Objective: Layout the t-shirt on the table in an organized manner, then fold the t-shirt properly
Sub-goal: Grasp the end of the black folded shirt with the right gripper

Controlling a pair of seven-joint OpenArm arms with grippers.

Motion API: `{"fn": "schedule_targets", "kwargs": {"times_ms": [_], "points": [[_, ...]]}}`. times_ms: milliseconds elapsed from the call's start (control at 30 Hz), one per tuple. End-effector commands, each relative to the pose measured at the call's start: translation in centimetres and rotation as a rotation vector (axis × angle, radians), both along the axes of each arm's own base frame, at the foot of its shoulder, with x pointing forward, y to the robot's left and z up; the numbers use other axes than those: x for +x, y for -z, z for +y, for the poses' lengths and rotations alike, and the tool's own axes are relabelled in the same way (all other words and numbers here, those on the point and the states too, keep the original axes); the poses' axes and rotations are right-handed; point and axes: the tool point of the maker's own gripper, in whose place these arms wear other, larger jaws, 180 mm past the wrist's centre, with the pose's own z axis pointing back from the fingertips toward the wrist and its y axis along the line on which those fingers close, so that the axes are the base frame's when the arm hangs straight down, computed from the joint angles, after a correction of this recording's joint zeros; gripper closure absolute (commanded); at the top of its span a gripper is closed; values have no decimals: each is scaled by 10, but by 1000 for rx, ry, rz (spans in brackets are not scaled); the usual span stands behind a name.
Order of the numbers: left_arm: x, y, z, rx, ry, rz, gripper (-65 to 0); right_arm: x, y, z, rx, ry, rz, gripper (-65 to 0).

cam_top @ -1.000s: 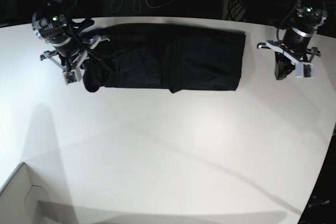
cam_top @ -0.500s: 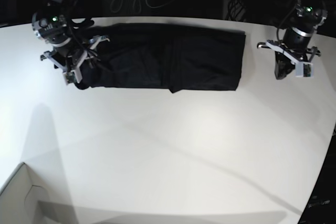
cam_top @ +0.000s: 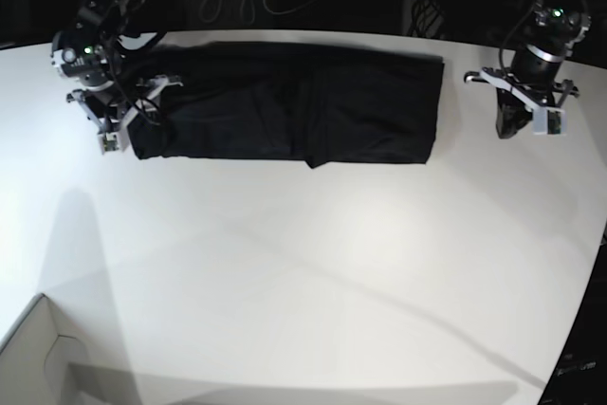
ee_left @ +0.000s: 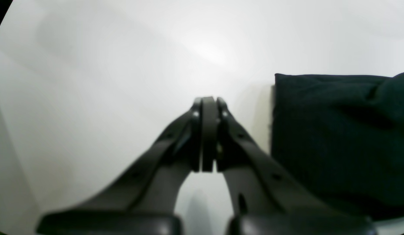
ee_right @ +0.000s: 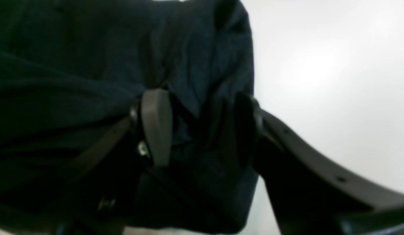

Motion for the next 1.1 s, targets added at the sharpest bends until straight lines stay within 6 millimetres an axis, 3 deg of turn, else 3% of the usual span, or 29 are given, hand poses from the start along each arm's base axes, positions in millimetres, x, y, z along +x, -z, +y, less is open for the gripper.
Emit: {"fn": "schedule_targets", "kwargs": {"times_ms": [0, 300, 567, 733, 833, 967, 1067], "points": [[6, -13, 2, 6, 6, -46, -2, 8, -9, 0, 0, -2, -44, -311], [7, -13, 2, 6, 6, -48, -2, 5, -6, 0, 2, 0, -34, -311], [5, -12, 3, 8, 5, -45, -2, -4, 22, 10, 62, -2, 40, -310], [1, -18, 24, 31, -52, -56, -2, -6, 23, 12, 64, -6, 45, -302], [0, -22, 35, 45, -74, -61, -2, -6, 23, 13, 67, -8, 43, -223], [-3, -29, 54, 65, -129, -79, -2, -3, 22, 14, 67, -11, 40, 0], [-6, -34, 65, 78, -159, -88, -2, 1, 20, 25, 69, -51, 33, 0]]}}
